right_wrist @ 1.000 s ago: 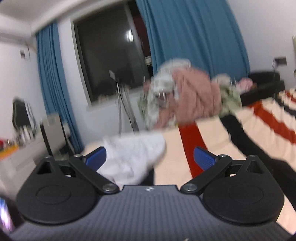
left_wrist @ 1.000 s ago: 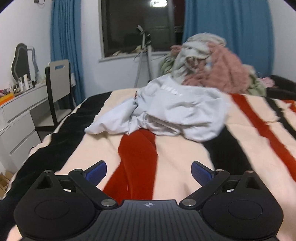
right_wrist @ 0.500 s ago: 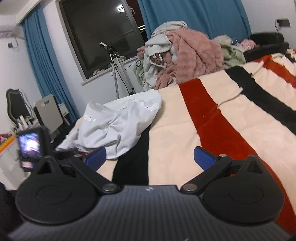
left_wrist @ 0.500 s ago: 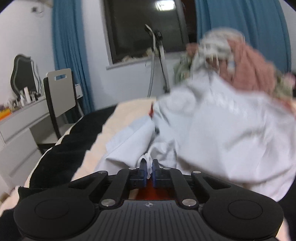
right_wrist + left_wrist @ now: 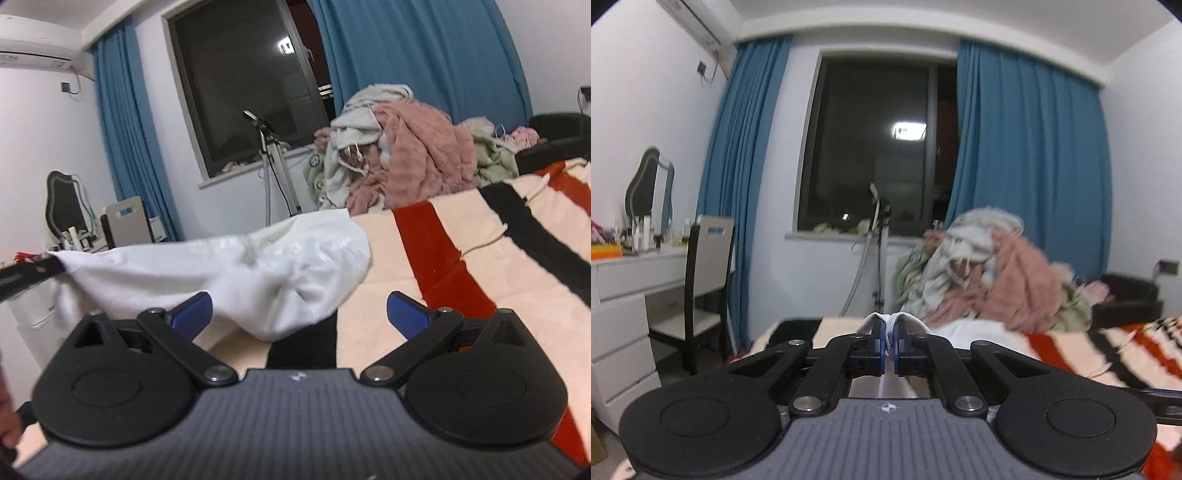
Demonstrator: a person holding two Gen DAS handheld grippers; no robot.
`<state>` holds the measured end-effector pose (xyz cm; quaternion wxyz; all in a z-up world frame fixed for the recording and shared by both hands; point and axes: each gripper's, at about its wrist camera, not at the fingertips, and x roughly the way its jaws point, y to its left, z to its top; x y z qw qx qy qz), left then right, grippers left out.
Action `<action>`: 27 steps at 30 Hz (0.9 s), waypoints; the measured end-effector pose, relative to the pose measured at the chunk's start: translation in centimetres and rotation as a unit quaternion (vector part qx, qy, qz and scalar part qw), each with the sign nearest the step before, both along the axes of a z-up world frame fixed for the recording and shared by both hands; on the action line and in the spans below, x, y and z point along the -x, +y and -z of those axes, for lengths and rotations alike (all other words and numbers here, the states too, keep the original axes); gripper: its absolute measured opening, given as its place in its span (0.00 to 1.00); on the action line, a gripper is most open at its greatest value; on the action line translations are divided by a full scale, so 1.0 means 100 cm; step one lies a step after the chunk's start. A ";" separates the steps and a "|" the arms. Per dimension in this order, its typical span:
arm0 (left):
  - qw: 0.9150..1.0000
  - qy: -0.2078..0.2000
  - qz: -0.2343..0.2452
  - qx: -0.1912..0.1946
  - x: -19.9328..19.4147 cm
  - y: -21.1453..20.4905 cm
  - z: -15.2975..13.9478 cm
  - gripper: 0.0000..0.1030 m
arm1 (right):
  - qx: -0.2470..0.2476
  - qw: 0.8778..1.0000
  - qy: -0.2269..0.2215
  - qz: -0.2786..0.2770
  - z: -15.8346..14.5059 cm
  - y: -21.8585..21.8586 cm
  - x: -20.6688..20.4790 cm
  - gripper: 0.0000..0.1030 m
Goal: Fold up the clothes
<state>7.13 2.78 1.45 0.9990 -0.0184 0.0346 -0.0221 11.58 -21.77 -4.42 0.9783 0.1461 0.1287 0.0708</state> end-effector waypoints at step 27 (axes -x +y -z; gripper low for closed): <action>0.987 0.048 -0.100 0.115 -0.005 0.145 0.020 0.04 | -0.209 0.966 0.130 -0.075 0.092 0.002 -0.098 1.00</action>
